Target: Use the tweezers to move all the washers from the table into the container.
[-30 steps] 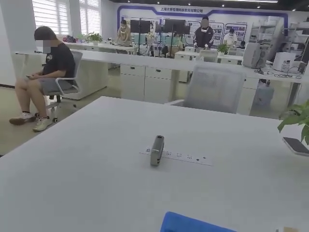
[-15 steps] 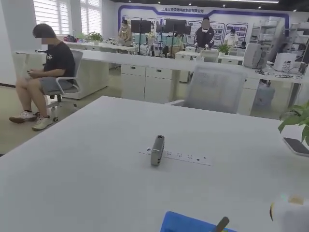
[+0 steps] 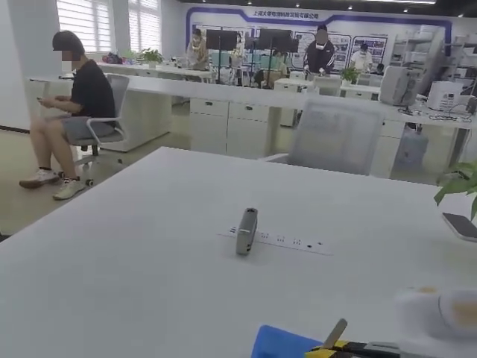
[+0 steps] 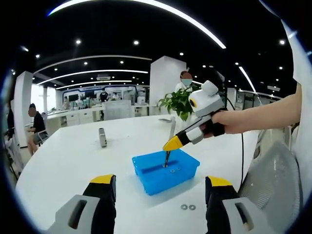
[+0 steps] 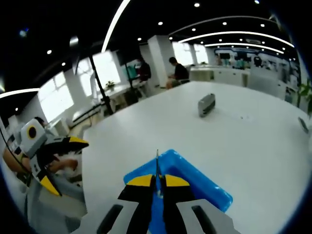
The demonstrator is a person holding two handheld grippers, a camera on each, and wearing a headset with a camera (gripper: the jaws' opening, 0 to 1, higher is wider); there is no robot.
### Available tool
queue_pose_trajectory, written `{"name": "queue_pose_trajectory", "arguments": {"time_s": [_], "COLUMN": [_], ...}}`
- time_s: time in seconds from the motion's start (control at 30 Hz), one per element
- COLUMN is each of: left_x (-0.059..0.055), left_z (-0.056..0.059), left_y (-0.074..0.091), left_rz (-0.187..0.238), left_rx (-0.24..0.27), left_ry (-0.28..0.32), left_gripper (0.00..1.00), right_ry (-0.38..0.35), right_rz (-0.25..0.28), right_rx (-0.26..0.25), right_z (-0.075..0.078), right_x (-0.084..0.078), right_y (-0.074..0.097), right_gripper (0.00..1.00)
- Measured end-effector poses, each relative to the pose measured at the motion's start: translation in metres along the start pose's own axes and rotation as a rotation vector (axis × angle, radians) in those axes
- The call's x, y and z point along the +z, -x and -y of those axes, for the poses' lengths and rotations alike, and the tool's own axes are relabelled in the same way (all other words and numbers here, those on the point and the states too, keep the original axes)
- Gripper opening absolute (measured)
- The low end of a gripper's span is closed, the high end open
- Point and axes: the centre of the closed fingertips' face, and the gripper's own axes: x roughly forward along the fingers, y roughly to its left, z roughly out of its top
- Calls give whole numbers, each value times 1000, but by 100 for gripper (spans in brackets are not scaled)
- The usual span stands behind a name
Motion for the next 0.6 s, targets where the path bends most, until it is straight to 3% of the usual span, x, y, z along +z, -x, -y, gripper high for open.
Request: {"name": "queue_pose_trajectory", "arguments": {"time_s": [0.37, 0.6], "left_x": [-3, -3], "left_z": [-2, -3], "left_y": [2, 2], "left_rz": [-12, -8], "left_rx": [5, 3], "left_ry": [-2, 10], "left_gripper": [76, 76], "right_ry": [19, 32], "right_rz": [-97, -116], "right_rx": [-32, -36], "right_z": [24, 22], "right_x": [-24, -31], "right_y": [-19, -20], "right_gripper": [3, 3]}}
